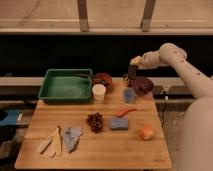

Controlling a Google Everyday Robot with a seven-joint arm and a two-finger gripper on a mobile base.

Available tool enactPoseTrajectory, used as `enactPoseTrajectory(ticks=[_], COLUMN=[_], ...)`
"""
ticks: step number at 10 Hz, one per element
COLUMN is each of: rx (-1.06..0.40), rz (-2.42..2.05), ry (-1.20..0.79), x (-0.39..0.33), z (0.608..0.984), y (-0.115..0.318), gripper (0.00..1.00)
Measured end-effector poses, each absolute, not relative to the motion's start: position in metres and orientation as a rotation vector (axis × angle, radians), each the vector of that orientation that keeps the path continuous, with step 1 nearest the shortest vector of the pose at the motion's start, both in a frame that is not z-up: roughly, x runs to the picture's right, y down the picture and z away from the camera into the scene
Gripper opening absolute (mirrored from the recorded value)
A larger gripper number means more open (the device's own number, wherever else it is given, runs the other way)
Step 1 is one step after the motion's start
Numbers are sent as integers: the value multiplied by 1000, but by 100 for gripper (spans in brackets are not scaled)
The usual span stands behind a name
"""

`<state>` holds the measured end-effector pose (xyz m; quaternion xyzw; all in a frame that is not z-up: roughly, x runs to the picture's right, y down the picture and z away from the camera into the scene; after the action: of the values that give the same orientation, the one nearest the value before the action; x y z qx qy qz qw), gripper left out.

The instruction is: Place eraser in metal cup

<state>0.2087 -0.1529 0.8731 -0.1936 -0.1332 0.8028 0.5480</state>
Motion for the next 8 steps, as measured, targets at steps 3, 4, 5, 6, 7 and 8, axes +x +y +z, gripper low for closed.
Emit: enactPoseTrajectory(ticks=[3, 4, 5, 6, 7, 8], rx=[-440, -411, -381, -333, -319, -315], rz=[1866, 1851, 1835, 1819, 1809, 1807], ry=[-317, -319, -306, -273, -258, -257], x=[201, 201, 203, 205, 204, 203], z=[883, 882, 881, 877, 877, 876], y=[-156, -159, -159, -161, -160, -161], gripper=[0, 0, 0, 0, 0, 0])
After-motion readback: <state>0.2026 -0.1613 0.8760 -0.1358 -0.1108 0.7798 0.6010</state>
